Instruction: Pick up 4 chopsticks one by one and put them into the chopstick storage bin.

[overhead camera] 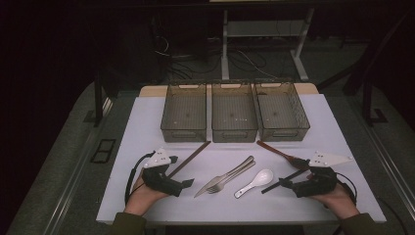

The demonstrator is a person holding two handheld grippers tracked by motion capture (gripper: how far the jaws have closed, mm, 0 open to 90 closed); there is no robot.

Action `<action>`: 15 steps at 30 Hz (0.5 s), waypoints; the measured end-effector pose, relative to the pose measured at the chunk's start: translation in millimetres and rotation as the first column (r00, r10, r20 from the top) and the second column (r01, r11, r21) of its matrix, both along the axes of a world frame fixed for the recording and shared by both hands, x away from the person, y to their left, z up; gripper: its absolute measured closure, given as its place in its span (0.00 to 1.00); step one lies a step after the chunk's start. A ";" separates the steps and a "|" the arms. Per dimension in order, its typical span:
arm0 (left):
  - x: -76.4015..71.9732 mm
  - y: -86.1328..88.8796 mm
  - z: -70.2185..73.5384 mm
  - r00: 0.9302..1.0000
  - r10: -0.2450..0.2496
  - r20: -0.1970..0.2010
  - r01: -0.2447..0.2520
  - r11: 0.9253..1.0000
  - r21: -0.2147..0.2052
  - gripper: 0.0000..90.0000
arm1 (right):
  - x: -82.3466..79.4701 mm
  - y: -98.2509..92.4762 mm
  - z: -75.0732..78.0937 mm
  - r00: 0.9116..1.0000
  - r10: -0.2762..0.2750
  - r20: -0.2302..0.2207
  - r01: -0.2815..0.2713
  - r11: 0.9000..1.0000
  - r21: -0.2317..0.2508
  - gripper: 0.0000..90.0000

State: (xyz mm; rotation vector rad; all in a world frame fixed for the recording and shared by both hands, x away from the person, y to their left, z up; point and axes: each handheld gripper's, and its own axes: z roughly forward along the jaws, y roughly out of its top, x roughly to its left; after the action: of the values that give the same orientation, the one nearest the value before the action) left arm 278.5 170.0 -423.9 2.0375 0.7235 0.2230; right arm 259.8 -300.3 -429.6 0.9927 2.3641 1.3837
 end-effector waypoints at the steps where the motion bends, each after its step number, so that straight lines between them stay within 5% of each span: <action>1: -0.1 0.0 -0.1 1.000 -0.003 0.000 0.003 1.000 0.000 0.00 | -0.1 -0.2 0.1 1.000 0.000 -0.001 0.000 1.000 0.000 0.11; 15: -4.0 -0.4 -1.7 1.000 -0.007 -0.011 0.007 1.000 -0.009 0.00 | 5.7 -11.2 7.9 0.999 -0.044 -0.030 0.042 0.997 -0.059 0.16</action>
State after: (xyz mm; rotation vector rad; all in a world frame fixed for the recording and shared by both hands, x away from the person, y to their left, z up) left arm 274.5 169.6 -425.6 2.0343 0.7228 0.2042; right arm 265.5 -311.5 -421.7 1.0499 2.3764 1.2853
